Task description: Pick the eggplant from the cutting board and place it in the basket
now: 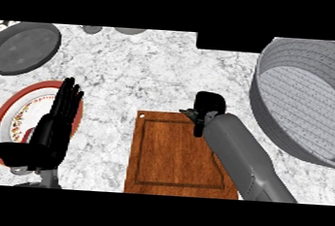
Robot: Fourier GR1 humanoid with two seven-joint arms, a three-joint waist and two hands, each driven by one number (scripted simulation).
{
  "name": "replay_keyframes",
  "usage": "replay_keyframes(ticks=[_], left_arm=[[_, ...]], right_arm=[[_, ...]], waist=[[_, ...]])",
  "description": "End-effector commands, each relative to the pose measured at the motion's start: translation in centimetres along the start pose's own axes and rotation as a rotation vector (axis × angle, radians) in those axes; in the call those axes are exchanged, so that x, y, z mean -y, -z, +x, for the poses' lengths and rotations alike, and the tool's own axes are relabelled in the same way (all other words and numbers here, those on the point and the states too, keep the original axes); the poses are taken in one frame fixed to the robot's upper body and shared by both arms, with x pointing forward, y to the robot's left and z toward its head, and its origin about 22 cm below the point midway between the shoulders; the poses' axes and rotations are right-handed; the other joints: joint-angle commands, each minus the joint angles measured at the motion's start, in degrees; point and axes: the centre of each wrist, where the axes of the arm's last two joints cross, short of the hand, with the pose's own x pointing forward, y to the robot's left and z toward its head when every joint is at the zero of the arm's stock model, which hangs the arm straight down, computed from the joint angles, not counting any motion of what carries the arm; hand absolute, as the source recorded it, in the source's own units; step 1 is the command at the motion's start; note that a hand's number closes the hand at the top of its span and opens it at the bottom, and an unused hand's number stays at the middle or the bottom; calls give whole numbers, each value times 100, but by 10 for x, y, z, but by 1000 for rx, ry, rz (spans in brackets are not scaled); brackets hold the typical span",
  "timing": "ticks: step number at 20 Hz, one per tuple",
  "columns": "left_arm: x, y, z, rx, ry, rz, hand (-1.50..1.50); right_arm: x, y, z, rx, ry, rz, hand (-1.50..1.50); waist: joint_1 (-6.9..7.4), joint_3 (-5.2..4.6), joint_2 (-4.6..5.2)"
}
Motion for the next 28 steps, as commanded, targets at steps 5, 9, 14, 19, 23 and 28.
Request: replay_keyframes(ticks=[5,9,14,19,23,28], left_arm=[[16,13,7,20,-18,-31,0],[12,11,8,28,-9,-38,0],[22,15,7,39,-19,-76,0],[26,15,4,39,-16,-87,0],[28,19,9,42,-1,-64,0],[19,10,1,20,-4,-75,0]], right_arm=[[26,20,-22,-281,232,-163,150],[32,32,-63,-551,470,-311,150],[55,30,-45,-657,521,-489,150],[59,25,-22,-615,617,-685,150],[87,13,-11,-520,745,-890,150],[126,-10,15,-426,794,-1099,150]], waist=[[166,18,143],[285,26,252],[512,15,271],[479,16,232],[397,18,182],[341,4,121]])
